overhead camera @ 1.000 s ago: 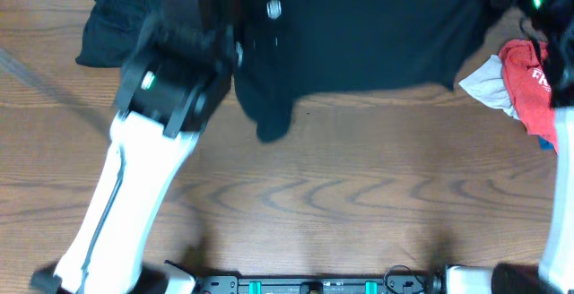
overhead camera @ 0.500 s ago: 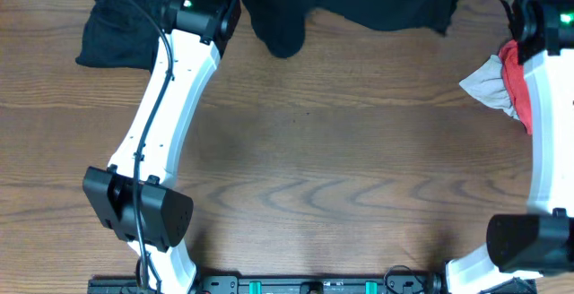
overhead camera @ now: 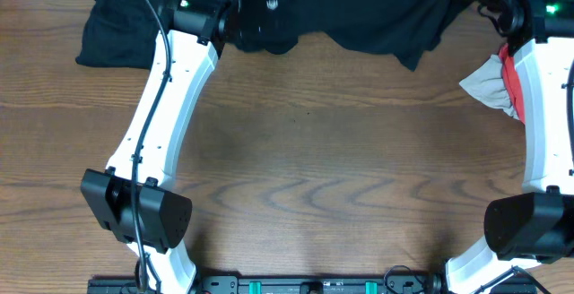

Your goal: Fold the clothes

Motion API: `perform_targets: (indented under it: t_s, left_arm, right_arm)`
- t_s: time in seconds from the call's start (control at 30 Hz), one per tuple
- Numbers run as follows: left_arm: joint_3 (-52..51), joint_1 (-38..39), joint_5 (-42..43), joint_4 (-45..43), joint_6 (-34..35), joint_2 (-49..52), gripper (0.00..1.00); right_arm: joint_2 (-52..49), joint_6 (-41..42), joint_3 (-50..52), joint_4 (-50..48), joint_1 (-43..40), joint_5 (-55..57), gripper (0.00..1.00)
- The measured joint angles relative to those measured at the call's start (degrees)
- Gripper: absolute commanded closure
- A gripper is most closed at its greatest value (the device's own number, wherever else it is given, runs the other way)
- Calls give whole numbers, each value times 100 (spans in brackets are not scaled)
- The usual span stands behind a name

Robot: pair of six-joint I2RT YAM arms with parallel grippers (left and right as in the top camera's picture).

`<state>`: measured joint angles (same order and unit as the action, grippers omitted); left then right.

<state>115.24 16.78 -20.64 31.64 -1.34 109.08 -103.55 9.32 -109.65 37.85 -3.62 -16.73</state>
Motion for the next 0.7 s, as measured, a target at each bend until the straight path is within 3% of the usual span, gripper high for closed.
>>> perform_targets:
  t_s: [0.4,0.7]
  left_arm:
    - [-2,63,435,3318,955,-297,94]
    - [-13,59,1110,5219,1790,-494,94]
  right_arm:
    - [0,-13,-2,1790,0,101,99]
    - [0,-157,0,4223,0,238,99]
